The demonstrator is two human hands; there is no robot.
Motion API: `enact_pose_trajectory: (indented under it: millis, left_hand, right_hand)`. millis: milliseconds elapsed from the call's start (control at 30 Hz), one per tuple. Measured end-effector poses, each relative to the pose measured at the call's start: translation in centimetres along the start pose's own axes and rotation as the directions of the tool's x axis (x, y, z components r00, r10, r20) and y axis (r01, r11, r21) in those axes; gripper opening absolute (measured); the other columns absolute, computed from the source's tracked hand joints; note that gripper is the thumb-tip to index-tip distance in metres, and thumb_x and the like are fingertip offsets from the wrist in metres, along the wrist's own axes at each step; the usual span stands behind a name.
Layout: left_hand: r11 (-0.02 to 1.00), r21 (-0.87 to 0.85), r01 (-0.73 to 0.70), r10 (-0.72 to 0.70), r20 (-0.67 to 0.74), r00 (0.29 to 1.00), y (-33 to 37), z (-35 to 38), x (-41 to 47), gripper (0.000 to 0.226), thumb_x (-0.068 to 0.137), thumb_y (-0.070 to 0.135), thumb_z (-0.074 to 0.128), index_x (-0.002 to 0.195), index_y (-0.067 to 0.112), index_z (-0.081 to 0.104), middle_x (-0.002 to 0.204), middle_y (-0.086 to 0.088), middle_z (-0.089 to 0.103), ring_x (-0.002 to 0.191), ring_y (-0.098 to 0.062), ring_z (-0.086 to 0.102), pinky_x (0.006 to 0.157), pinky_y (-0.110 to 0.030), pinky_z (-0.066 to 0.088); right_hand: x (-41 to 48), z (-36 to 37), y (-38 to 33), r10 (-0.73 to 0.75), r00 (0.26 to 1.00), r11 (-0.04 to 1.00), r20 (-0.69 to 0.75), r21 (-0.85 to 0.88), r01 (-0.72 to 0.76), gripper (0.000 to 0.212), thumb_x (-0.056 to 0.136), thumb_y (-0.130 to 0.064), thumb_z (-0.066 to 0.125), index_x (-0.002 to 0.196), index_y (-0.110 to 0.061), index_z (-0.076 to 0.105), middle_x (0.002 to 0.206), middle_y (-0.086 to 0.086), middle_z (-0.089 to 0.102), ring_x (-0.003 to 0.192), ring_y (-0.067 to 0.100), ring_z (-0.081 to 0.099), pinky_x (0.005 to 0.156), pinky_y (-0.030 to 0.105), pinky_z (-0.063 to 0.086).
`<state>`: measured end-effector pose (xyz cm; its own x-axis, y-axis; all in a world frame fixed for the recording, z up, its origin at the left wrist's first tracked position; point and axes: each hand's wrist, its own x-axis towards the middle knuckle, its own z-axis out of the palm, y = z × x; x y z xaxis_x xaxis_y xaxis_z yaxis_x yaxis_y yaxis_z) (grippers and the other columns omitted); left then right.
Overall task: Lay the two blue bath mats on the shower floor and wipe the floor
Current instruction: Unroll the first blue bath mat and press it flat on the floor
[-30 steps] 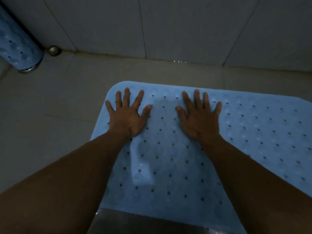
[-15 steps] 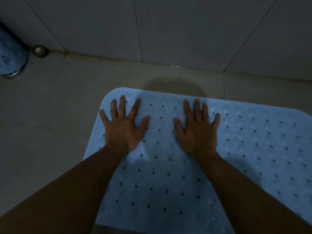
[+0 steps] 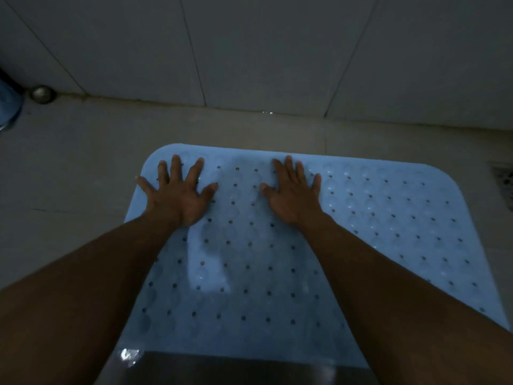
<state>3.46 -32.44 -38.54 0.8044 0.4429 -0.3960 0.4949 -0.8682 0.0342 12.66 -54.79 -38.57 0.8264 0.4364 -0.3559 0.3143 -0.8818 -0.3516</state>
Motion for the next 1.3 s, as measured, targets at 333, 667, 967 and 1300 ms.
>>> enact_pose_trajectory:
  millis: [333,667,967,1300]
  left_hand:
    - [0.949,0.045,-0.313,0.311,-0.310,0.898,15.4,2.2,-4.2,0.065,0.096,0.053,0.014,0.157,0.030,0.018,0.165,-0.017,0.008,0.151,-0.038,0.003,0.112,-0.071,-0.001]
    - [0.951,0.021,-0.310,0.310,-0.132,0.942,27.2,5.3,-5.4,0.069,0.088,0.079,0.003,0.149,0.054,-0.015,0.163,0.004,-0.024,0.148,-0.036,-0.022,0.107,-0.074,-0.012]
    - [0.961,0.044,-0.274,0.276,-0.077,0.958,27.4,4.6,-5.3,0.070,0.085,0.082,0.000,0.147,0.055,-0.019,0.161,0.005,-0.030,0.146,-0.035,-0.027,0.109,-0.073,-0.010]
    - [0.956,0.052,-0.289,0.293,-0.141,0.946,27.2,5.3,-5.2,0.070,0.085,0.083,-0.001,0.146,0.055,-0.022,0.160,0.005,-0.032,0.147,-0.034,-0.027,0.110,-0.071,-0.013]
  right_hand:
    - [-7.0,-4.8,14.5,0.086,0.984,0.989,-0.153,-0.109,-0.103,0.069,0.102,-0.055,0.024,0.159,-0.022,0.001,0.166,0.008,-0.008,0.152,0.025,-0.012,0.119,0.054,-0.009]
    - [-9.4,-4.8,24.9,0.221,0.953,0.963,-0.207,-0.112,-0.247,0.069,0.097,-0.066,0.006,0.155,-0.035,-0.014,0.165,-0.001,-0.013,0.151,0.018,-0.015,0.118,0.059,-0.010]
    - [-8.1,-5.5,22.7,0.234,0.944,0.946,-0.231,-0.169,-0.276,0.064,0.099,-0.046,0.017,0.158,-0.028,0.004,0.163,0.019,0.011,0.150,0.039,0.006,0.117,0.064,0.001]
    - [-7.4,-4.2,23.9,0.122,0.964,0.969,-0.236,-0.183,-0.168,0.062,0.099,-0.043,0.013,0.157,-0.034,-0.007,0.166,0.006,-0.008,0.152,0.024,-0.008,0.120,0.057,-0.006]
